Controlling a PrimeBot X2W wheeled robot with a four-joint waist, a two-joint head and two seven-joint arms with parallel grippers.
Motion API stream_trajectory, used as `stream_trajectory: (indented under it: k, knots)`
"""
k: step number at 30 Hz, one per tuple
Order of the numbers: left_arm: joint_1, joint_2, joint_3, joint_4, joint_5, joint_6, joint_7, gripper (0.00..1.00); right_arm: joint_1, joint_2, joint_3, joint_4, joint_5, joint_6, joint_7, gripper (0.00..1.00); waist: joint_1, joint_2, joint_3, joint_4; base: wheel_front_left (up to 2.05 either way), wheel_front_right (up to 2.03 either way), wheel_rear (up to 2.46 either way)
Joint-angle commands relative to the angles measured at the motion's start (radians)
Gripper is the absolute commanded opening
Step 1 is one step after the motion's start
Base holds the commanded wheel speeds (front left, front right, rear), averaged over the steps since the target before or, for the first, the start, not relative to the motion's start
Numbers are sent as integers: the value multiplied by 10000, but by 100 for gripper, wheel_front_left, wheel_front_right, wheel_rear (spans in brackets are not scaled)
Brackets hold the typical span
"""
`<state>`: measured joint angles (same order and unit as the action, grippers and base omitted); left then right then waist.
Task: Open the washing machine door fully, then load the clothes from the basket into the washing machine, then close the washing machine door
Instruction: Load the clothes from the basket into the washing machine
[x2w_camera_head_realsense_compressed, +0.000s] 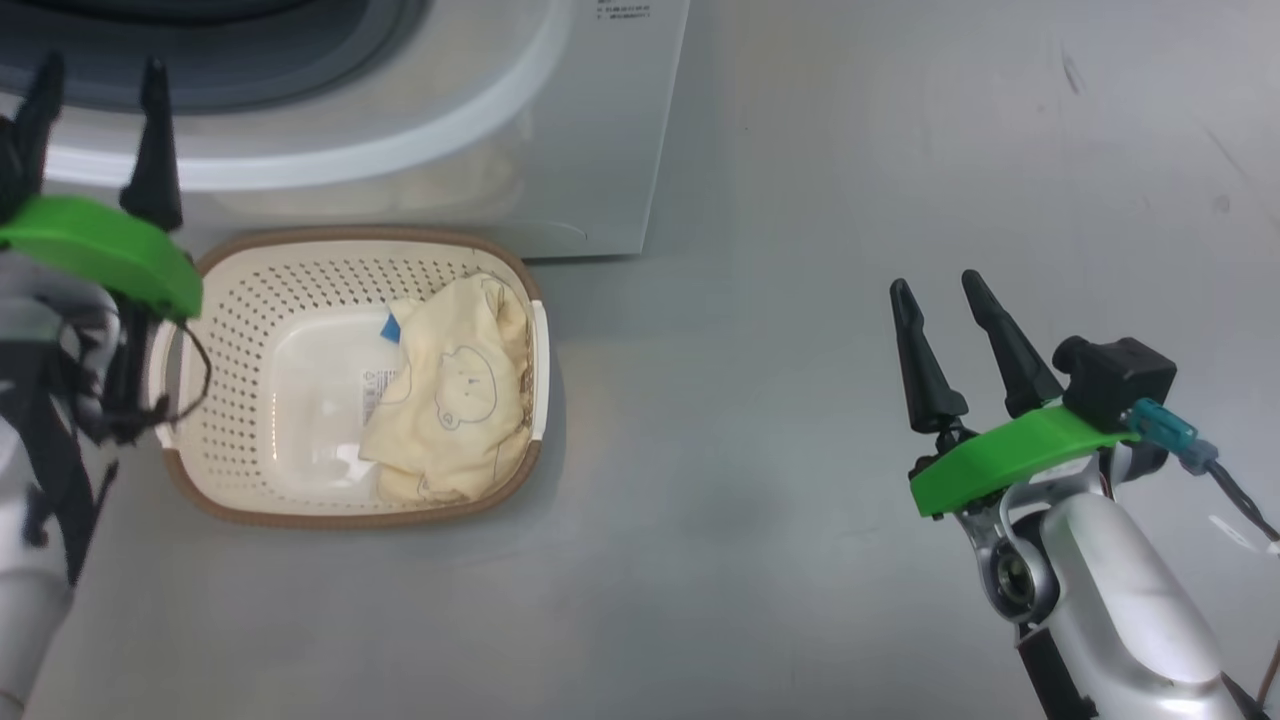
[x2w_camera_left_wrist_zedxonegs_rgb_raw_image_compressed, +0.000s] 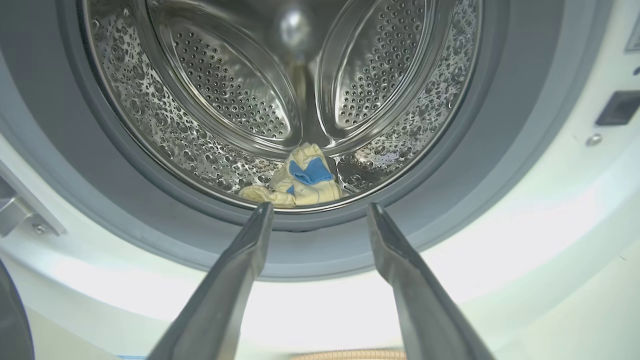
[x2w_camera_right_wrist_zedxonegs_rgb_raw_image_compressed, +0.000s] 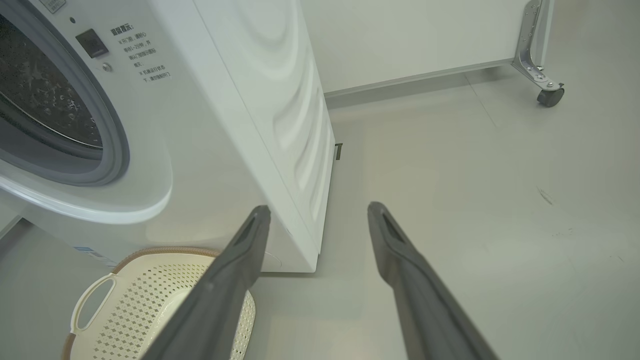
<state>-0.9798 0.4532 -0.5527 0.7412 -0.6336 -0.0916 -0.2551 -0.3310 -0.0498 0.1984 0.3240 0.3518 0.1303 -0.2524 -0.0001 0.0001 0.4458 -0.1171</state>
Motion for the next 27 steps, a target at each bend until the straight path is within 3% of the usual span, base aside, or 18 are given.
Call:
stream_trajectory:
  k: [1,14,27]
  knots:
    - [472,412,547,-639,145,209,-64,100,193,-4,153,-193,29,4,-93,100,1,-1,-599,84,0,0,0]
    - [3792,-36,1555,-3172,536,1006,-66,100,625,-4,141,-181,163,4,-93,100,1,-1,-1494,140,0,0,0]
    - [6663,-1198,2353,-4476,963,1316,-66,100,1140,-4,137,-71,316,4,-93,100,1,-1,-2604,282,0,0,0]
